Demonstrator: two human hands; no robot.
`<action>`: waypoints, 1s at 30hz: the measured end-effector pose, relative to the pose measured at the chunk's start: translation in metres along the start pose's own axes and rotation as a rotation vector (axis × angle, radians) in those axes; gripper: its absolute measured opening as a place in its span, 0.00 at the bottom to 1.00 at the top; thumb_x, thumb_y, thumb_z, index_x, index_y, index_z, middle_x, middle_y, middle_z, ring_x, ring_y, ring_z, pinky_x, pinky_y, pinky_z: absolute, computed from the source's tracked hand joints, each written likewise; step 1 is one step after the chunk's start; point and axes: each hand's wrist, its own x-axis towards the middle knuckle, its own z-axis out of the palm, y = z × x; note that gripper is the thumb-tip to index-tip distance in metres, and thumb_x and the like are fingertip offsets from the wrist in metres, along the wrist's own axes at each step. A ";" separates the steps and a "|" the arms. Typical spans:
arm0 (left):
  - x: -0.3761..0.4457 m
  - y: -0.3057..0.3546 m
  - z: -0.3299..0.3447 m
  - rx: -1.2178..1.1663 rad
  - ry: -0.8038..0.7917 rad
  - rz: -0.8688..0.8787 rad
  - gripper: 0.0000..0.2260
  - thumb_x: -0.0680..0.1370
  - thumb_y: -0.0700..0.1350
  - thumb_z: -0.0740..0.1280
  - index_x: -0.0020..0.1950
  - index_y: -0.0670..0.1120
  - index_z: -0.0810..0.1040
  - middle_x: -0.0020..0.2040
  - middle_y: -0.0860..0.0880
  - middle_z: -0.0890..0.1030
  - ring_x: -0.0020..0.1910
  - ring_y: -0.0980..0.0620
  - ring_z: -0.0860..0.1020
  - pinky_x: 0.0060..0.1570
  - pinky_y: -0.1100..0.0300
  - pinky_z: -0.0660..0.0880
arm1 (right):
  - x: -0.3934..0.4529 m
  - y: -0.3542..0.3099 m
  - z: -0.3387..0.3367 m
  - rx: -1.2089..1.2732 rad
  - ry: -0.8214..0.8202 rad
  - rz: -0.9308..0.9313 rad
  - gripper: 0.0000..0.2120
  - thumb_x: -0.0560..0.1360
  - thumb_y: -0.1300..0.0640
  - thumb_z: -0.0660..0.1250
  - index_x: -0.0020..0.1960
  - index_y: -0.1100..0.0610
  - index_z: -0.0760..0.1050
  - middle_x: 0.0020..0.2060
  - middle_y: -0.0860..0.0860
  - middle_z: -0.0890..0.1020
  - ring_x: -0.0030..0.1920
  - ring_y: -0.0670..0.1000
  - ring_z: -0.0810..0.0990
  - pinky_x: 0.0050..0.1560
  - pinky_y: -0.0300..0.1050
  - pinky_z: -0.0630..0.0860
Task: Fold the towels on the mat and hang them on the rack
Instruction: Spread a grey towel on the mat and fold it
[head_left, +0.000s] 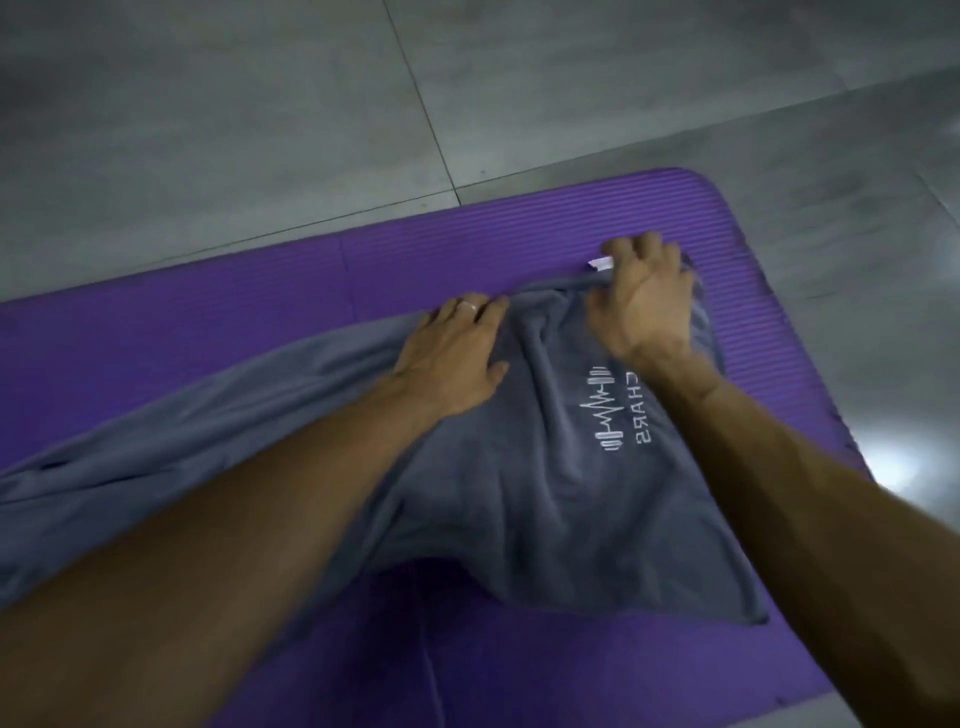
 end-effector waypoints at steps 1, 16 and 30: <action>-0.015 -0.012 0.004 0.008 -0.003 0.062 0.32 0.79 0.54 0.63 0.78 0.45 0.54 0.77 0.43 0.57 0.76 0.43 0.57 0.73 0.49 0.58 | -0.013 -0.017 0.006 0.020 -0.020 -0.099 0.18 0.68 0.54 0.61 0.56 0.58 0.76 0.55 0.60 0.75 0.56 0.64 0.73 0.50 0.57 0.69; -0.324 -0.168 0.053 0.116 0.028 0.017 0.27 0.71 0.65 0.62 0.62 0.48 0.72 0.61 0.46 0.74 0.62 0.45 0.74 0.65 0.53 0.61 | -0.221 -0.162 0.047 0.034 -0.315 -0.875 0.29 0.69 0.33 0.60 0.62 0.50 0.75 0.56 0.52 0.76 0.55 0.54 0.74 0.54 0.52 0.73; -0.366 -0.188 0.046 -0.147 0.352 -0.149 0.19 0.78 0.57 0.56 0.58 0.48 0.77 0.54 0.48 0.78 0.54 0.46 0.76 0.56 0.49 0.73 | -0.197 -0.236 0.003 0.124 -0.828 -0.541 0.03 0.72 0.55 0.68 0.41 0.47 0.78 0.40 0.45 0.83 0.43 0.45 0.79 0.49 0.40 0.75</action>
